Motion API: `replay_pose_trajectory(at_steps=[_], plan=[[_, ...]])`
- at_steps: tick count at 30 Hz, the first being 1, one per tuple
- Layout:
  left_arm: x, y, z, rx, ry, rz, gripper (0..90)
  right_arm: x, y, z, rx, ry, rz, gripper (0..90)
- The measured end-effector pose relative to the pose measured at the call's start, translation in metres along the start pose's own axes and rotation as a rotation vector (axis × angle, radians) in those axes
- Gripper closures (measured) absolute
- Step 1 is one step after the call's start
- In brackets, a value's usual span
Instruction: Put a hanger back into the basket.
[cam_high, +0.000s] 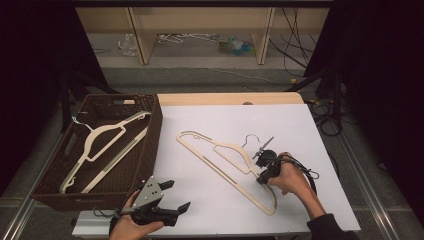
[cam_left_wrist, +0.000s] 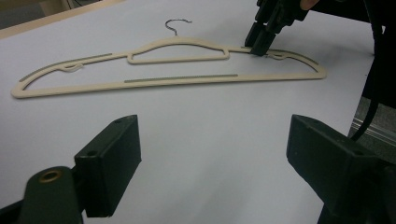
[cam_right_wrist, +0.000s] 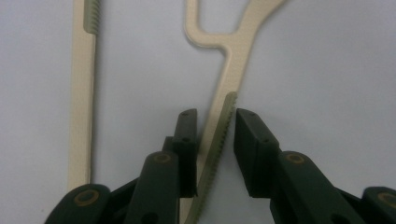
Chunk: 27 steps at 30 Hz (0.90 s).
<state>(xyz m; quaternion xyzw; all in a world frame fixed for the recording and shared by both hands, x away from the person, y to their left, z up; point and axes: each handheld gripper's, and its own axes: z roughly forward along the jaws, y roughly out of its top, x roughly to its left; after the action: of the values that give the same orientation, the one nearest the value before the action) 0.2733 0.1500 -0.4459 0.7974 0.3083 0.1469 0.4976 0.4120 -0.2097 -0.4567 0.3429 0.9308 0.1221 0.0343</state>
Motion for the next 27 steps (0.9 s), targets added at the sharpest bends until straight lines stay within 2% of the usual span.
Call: replay_pose_trajectory(at_steps=[3, 4, 8, 10, 11, 12, 13, 16, 17, 23, 24, 25, 27], plan=[[0.0003, -0.0002, 0.0007, 0.000, -0.007, 0.001, 17.7, 0.0015, 0.0029, 0.0007, 0.020, -0.011, 0.044, 70.9], [0.0004, -0.0003, 0.0009, 0.000, -0.007, 0.002, 17.7, 0.0015, 0.0029, 0.0007, 0.020, -0.011, 0.044, 70.9], [0.0000, -0.0005, 0.0009, 0.002, -0.003, 0.003, 17.6, 0.0037, 0.0046, 0.0001, 0.034, -0.028, -0.022, 73.2], [0.0005, -0.0006, 0.0007, -0.001, -0.009, 0.001, 17.7, 0.0049, 0.0052, -0.0004, 0.044, -0.026, -0.026, 73.1], [0.0009, -0.0006, 0.0004, -0.002, -0.007, 0.001, 17.6, 0.0048, 0.0054, -0.0004, 0.042, -0.027, -0.051, 73.2], [0.0008, -0.0005, -0.0003, -0.002, -0.001, -0.003, 17.7, 0.0052, 0.0044, -0.0025, 0.075, -0.014, -0.097, 75.1], [0.0016, -0.0003, -0.0009, -0.003, -0.002, 0.003, 17.7, 0.0052, 0.0044, -0.0025, 0.075, -0.014, -0.097, 75.1], [0.0023, -0.0003, -0.0012, -0.004, 0.001, -0.005, 17.8, 0.0036, -0.0003, -0.0050, 0.102, 0.010, -0.153, 79.5], [0.0024, -0.0004, -0.0012, -0.003, 0.001, -0.004, 17.8, 0.0025, -0.0025, -0.0055, 0.105, 0.027, -0.199, 79.4], [0.0012, -0.0008, 0.0008, 0.000, -0.004, -0.003, 17.9, 0.0030, -0.0020, -0.0045, 0.106, 0.028, -0.218, 78.2], [0.0010, -0.0008, 0.0007, 0.004, -0.001, -0.001, 17.9, 0.0018, -0.0015, -0.0039, 0.110, 0.014, -0.238, 78.1], [0.0013, -0.0009, 0.0009, 0.007, -0.002, 0.004, 17.9, 0.0035, -0.0010, -0.0040, 0.113, 0.024, -0.219, 78.1], [0.0011, -0.0011, 0.0013, 0.009, -0.001, 0.004, 18.0, 0.0047, 0.0006, -0.0033, 0.125, 0.021, -0.227, 78.0]])
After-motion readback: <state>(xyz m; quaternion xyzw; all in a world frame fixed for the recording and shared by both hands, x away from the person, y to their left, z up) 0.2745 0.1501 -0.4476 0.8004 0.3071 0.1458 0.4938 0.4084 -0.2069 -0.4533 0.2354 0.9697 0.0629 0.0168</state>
